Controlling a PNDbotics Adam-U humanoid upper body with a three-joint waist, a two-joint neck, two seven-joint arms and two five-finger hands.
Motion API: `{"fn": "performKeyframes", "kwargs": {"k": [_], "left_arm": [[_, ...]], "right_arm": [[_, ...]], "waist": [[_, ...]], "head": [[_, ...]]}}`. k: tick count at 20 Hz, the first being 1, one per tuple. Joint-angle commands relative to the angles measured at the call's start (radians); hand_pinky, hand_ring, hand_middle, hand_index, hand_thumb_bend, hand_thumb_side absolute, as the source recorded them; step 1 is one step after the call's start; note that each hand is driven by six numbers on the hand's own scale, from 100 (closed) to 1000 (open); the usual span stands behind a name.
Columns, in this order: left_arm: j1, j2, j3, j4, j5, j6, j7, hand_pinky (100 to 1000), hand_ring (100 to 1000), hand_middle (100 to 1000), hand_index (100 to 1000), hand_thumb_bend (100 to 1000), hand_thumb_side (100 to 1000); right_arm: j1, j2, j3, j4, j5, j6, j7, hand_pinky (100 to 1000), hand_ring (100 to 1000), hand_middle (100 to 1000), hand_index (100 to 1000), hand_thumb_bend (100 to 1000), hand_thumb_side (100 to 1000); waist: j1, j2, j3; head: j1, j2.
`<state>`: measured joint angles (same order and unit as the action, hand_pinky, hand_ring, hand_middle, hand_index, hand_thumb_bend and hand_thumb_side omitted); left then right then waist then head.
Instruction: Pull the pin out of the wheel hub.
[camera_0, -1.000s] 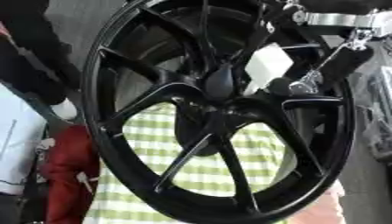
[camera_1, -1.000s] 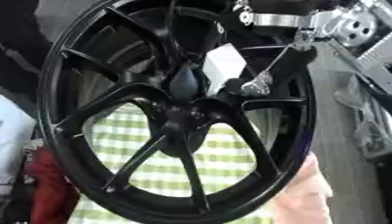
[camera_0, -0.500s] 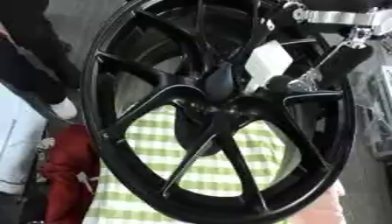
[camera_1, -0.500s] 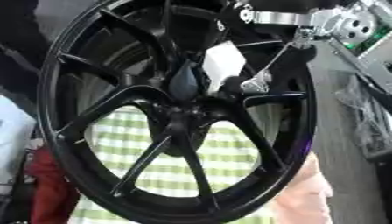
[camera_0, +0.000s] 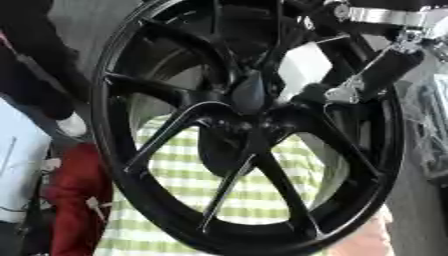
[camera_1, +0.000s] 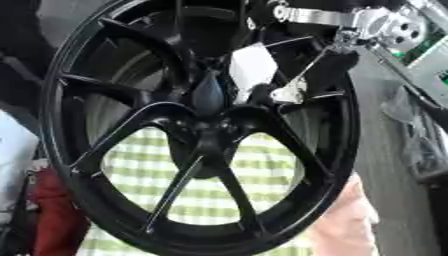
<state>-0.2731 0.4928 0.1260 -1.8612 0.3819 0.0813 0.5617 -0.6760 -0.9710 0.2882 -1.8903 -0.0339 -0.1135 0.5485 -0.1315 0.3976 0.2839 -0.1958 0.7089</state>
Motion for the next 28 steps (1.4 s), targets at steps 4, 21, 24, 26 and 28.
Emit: {"fn": "performKeyframes", "kwargs": {"k": [4, 21, 24, 26, 28], "left_arm": [[-0.004, 0.024, 0.011, -0.016, -0.002, -0.002, 0.003, 543, 653, 703, 761, 124, 831], [0.029, 0.027, 0.025, -0.016, -0.006, -0.007, 0.015, 546, 650, 704, 762, 123, 828], [0.038, 0.023, 0.03, -0.015, -0.007, -0.008, 0.019, 546, 649, 705, 762, 124, 829], [0.047, 0.021, 0.036, -0.016, -0.008, -0.011, 0.025, 547, 649, 706, 762, 124, 828], [0.053, 0.018, 0.044, -0.018, -0.01, -0.014, 0.031, 547, 649, 707, 762, 124, 827]], "right_arm": [[-0.009, -0.034, -0.044, -0.059, -0.047, 0.029, -0.013, 858, 576, 278, 462, 100, 125], [0.138, -0.119, -0.296, -0.109, -0.405, 0.02, -0.209, 879, 571, 261, 462, 100, 100], [0.257, -0.138, -0.392, -0.11, -0.505, -0.018, -0.274, 878, 570, 261, 462, 100, 100], [0.371, -0.127, -0.476, -0.11, -0.524, -0.051, -0.333, 876, 569, 260, 461, 100, 100], [0.495, -0.092, -0.556, -0.11, -0.498, -0.085, -0.396, 874, 568, 261, 462, 100, 100]], "waist": [[0.013, -0.02, -0.004], [0.045, -0.042, -0.081], [0.058, -0.044, -0.113], [0.067, -0.045, -0.138], [0.076, -0.043, -0.159]], "head": [[-0.007, -0.015], [0.054, -0.004], [0.075, -0.004], [0.094, -0.006], [0.112, -0.012]]}}
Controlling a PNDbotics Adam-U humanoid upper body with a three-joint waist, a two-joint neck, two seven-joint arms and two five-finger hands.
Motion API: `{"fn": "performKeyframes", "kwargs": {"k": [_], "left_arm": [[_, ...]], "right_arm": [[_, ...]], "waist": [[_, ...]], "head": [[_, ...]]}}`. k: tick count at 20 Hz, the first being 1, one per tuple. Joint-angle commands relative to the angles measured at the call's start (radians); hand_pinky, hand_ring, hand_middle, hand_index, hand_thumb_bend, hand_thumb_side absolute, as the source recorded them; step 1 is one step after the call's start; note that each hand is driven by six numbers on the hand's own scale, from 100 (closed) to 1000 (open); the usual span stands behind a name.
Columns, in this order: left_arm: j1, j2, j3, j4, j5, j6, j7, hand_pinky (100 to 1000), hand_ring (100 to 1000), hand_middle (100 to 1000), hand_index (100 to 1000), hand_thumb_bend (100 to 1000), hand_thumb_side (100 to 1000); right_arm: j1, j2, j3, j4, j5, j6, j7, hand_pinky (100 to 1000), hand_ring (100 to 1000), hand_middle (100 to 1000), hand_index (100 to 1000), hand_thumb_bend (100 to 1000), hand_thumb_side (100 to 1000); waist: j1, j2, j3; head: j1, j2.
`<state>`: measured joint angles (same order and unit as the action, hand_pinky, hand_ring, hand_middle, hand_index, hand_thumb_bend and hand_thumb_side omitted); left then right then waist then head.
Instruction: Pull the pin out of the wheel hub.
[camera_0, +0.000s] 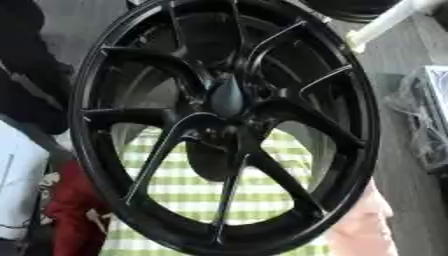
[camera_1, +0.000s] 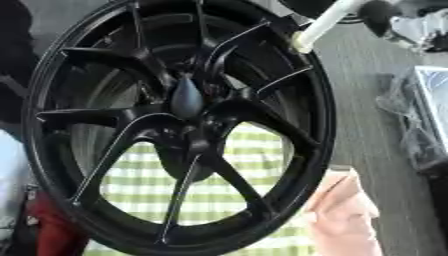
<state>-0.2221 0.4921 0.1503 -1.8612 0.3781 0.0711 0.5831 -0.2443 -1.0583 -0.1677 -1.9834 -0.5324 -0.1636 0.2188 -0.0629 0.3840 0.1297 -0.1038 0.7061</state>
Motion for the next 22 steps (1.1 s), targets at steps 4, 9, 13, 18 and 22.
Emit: {"fn": "performKeyframes", "kwargs": {"k": [4, 9, 13, 18, 22], "left_arm": [[0.006, 0.012, 0.031, -0.023, -0.008, -0.008, 0.022, 548, 648, 707, 762, 125, 826], [0.009, -0.001, 0.034, -0.024, -0.007, -0.008, 0.026, 549, 647, 708, 762, 129, 829], [0.007, -0.006, 0.035, -0.025, -0.007, -0.009, 0.028, 550, 646, 708, 762, 132, 829], [0.005, -0.015, 0.032, -0.024, -0.006, -0.009, 0.025, 551, 645, 708, 763, 136, 830], [0.008, -0.018, 0.032, -0.024, -0.006, -0.01, 0.025, 552, 644, 708, 763, 138, 831]], "right_arm": [[0.337, 0.152, -0.219, -0.017, 0.236, -0.058, -0.211, 865, 572, 274, 471, 100, 100], [0.486, 0.438, -0.253, -0.017, 0.569, 0.022, -0.376, 856, 639, 376, 566, 100, 100], [0.512, 0.586, -0.241, -0.017, 0.79, 0.136, -0.443, 975, 937, 810, 951, 164, 100], [0.507, 0.674, -0.23, -0.017, 0.904, 0.237, -0.51, 1000, 995, 855, 991, 100, 588], [0.506, 0.694, -0.224, -0.017, 0.898, 0.254, -0.528, 1000, 1000, 862, 1000, 100, 648]], "waist": [[0.018, -0.025, -0.033], [0.021, -0.024, -0.038], [0.021, -0.029, -0.036], [0.016, -0.039, -0.025], [0.011, -0.044, -0.02]], "head": [[0.043, -0.028], [0.044, -0.042], [0.045, -0.05], [0.044, -0.054], [0.041, -0.054]]}}
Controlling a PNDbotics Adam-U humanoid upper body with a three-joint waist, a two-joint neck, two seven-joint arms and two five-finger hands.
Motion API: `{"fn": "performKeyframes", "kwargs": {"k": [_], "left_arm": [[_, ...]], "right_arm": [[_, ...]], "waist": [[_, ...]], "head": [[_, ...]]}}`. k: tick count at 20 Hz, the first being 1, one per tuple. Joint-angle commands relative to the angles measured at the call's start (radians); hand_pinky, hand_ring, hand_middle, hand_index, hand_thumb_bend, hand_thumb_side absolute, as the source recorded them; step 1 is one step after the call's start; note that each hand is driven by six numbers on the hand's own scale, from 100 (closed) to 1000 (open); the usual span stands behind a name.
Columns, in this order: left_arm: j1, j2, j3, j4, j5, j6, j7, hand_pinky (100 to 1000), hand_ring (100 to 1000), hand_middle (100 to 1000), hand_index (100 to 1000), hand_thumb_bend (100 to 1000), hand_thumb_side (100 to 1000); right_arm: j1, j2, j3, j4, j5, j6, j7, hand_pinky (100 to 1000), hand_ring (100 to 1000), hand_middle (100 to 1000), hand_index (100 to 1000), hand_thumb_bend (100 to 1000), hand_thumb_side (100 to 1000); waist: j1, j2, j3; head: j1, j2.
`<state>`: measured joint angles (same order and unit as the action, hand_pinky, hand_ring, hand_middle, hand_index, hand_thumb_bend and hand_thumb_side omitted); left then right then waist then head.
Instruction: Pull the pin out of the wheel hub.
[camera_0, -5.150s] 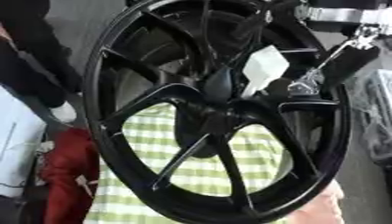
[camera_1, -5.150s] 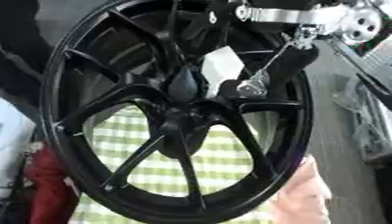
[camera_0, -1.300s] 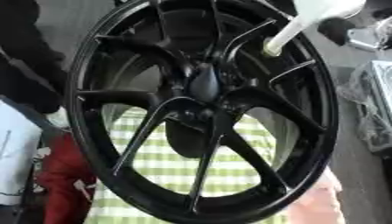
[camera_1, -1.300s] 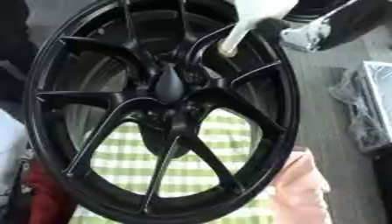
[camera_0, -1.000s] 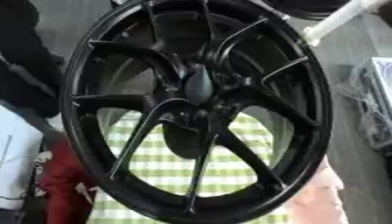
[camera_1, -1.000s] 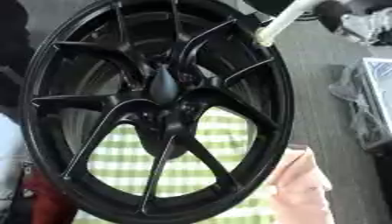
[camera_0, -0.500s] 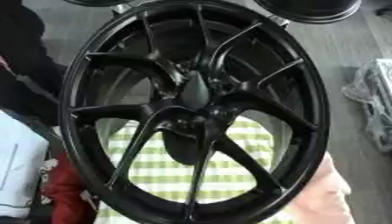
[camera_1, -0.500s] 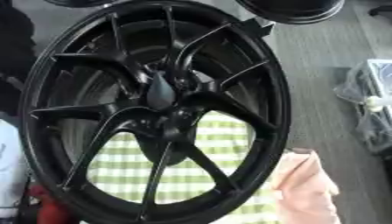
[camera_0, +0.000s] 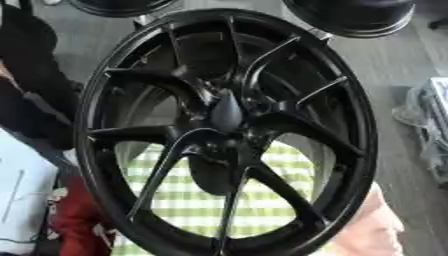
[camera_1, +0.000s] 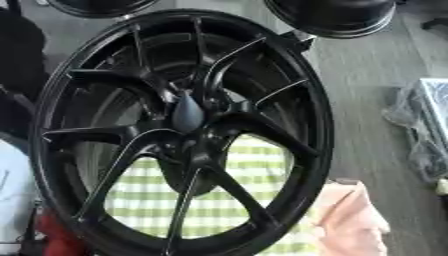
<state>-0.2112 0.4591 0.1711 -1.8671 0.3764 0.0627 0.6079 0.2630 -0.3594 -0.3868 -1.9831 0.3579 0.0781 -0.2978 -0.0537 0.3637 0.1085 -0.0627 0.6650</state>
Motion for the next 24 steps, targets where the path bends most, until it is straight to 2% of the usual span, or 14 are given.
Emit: {"fn": "performKeyframes", "kwargs": {"k": [1, 2, 6, 8, 9, 10, 11, 13, 14, 17, 19, 21, 24], "left_arm": [[-0.003, 0.015, 0.012, -0.017, -0.005, -0.001, 0.0, 552, 644, 708, 763, 138, 831], [-0.002, 0.015, 0.012, -0.017, -0.004, -0.001, 0.001, 552, 644, 708, 763, 138, 832], [-0.001, 0.014, 0.012, -0.018, -0.005, -0.002, 0.001, 552, 644, 708, 763, 139, 832], [-0.001, 0.014, 0.014, -0.018, -0.005, -0.003, 0.003, 552, 643, 708, 763, 139, 831], [-0.002, 0.014, 0.014, -0.019, -0.005, -0.003, 0.003, 553, 643, 708, 763, 139, 830], [-0.003, 0.014, 0.013, -0.02, -0.005, -0.004, 0.003, 553, 643, 708, 763, 139, 830], [-0.004, 0.014, 0.013, -0.022, -0.005, -0.004, 0.003, 553, 643, 708, 763, 139, 830], [-0.005, 0.013, 0.012, -0.023, -0.005, -0.004, 0.002, 553, 643, 708, 763, 139, 830], [-0.007, 0.011, 0.009, -0.025, -0.005, -0.004, 0.0, 553, 642, 708, 763, 140, 830], [-0.011, 0.006, 0.001, -0.029, -0.005, -0.002, -0.008, 553, 641, 708, 763, 141, 830], [-0.014, 0.004, -0.001, -0.033, -0.006, -0.002, -0.012, 553, 641, 709, 763, 142, 828], [-0.018, 0.0, -0.005, -0.035, -0.01, 0.0, -0.017, 554, 641, 709, 764, 140, 827], [-0.023, -0.003, -0.01, -0.039, -0.023, 0.002, -0.025, 554, 641, 709, 764, 139, 824]], "right_arm": [[0.0, -0.003, -0.006, -0.017, 0.007, 0.015, -0.012, 1000, 1000, 866, 1000, 100, 639], [0.001, -0.002, -0.006, -0.017, 0.007, 0.015, -0.012, 1000, 1000, 865, 1000, 100, 633], [0.001, 0.008, -0.009, -0.017, -0.001, 0.03, -0.017, 1000, 989, 846, 981, 100, 286], [-0.007, 0.011, 0.0, -0.017, -0.045, 0.029, -0.041, 1000, 950, 800, 961, 100, 147], [-0.018, 0.011, 0.014, -0.017, -0.096, 0.008, -0.069, 1000, 924, 765, 951, 100, 238], [-0.029, 0.009, 0.031, -0.017, -0.159, -0.028, -0.102, 1000, 901, 728, 930, 100, 378], [-0.043, 0.003, 0.052, -0.017, -0.232, -0.075, -0.136, 1000, 891, 713, 920, 100, 440], [-0.048, -0.01, 0.074, -0.017, -0.339, -0.142, -0.176, 1000, 891, 713, 920, 100, 440], [-0.079, -0.025, 0.099, -0.017, -0.39, -0.19, -0.18, 1000, 847, 672, 879, 100, 602], [-0.16, -0.065, 0.179, -0.017, -0.561, -0.345, -0.146, 1000, 832, 667, 867, 100, 597], [-0.211, -0.074, 0.211, -0.017, -0.647, -0.394, -0.097, 1000, 820, 661, 858, 100, 602], [-0.265, -0.066, 0.22, -0.017, -0.716, -0.394, -0.072, 1000, 819, 660, 857, 100, 608], [-0.314, -0.047, 0.213, -0.017, -0.769, -0.364, -0.069, 1000, 821, 664, 859, 100, 620]], "waist": [[0.0, -0.024, 0.002], [-0.001, -0.025, 0.002], [-0.005, -0.026, 0.001], [-0.005, -0.026, 0.001], [-0.005, -0.026, 0.002], [-0.005, -0.025, 0.003], [-0.006, -0.025, 0.005], [-0.006, -0.024, 0.005], [-0.006, -0.025, 0.011], [-0.009, -0.026, 0.021], [-0.011, -0.027, 0.026], [-0.011, -0.031, 0.031], [-0.013, -0.034, 0.036]], "head": [[0.0, -0.014], [0.0, -0.014], [0.0, -0.014], [0.0, -0.014], [0.0, -0.014], [-0.001, -0.014], [-0.003, -0.014], [-0.003, -0.014], [-0.008, -0.013], [-0.015, -0.013], [-0.018, -0.011], [-0.02, -0.008], [-0.025, -0.005]]}}
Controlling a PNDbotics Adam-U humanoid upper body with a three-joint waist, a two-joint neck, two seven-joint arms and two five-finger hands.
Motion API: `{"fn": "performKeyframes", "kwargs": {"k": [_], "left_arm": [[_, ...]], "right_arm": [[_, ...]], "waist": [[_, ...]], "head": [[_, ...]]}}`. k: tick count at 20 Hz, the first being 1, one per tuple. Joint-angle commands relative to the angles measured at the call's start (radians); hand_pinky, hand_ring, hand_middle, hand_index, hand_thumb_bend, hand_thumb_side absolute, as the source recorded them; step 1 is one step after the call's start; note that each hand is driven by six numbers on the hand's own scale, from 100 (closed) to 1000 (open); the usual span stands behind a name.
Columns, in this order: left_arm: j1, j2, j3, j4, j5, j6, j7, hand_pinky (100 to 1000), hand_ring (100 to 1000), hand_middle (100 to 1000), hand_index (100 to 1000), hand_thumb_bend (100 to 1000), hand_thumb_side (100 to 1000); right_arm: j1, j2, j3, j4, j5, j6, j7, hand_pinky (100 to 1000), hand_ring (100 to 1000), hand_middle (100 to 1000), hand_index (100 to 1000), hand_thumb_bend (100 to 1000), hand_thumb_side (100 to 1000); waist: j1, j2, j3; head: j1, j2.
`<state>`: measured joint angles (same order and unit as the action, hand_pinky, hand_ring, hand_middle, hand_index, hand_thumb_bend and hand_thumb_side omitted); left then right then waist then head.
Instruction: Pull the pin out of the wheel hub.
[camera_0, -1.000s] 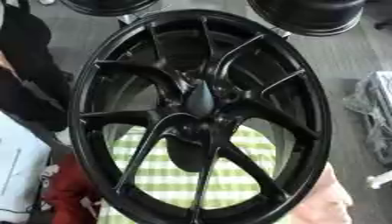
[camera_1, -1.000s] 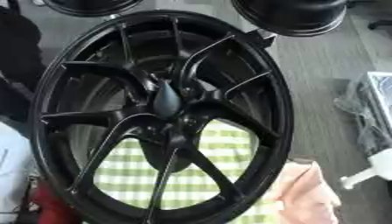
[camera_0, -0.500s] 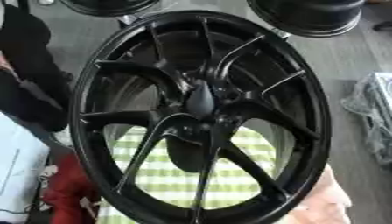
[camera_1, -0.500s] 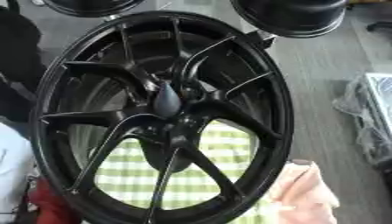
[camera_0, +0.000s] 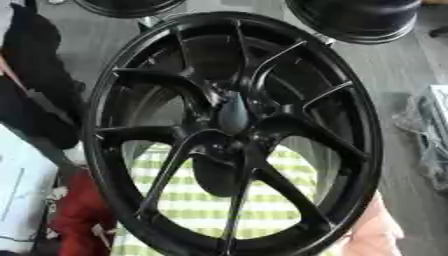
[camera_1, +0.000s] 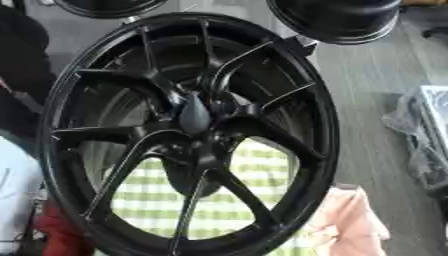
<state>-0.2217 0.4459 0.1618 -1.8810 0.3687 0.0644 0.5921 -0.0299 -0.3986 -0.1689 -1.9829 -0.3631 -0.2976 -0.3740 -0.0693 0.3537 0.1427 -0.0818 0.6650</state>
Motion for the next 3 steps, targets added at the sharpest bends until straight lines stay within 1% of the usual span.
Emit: {"fn": "performKeyframes", "kwargs": {"k": [1, 3], "left_arm": [[-0.013, 0.009, -0.001, -0.026, -0.018, 0.001, -0.011, 554, 641, 709, 764, 140, 825], [-0.014, 0.006, -0.003, -0.028, -0.021, 0.002, -0.016, 555, 641, 710, 764, 140, 825]], "right_arm": [[-0.03, -0.002, -0.008, -0.017, -0.052, 0.023, 0.003, 1000, 819, 664, 861, 100, 617], [-0.042, 0.014, -0.01, -0.017, -0.042, 0.048, -0.002, 1000, 818, 664, 862, 100, 618]], "waist": [[0.002, -0.025, 0.003], [0.0, -0.025, 0.005]], "head": [[-0.007, -0.005], [-0.009, -0.005]]}}
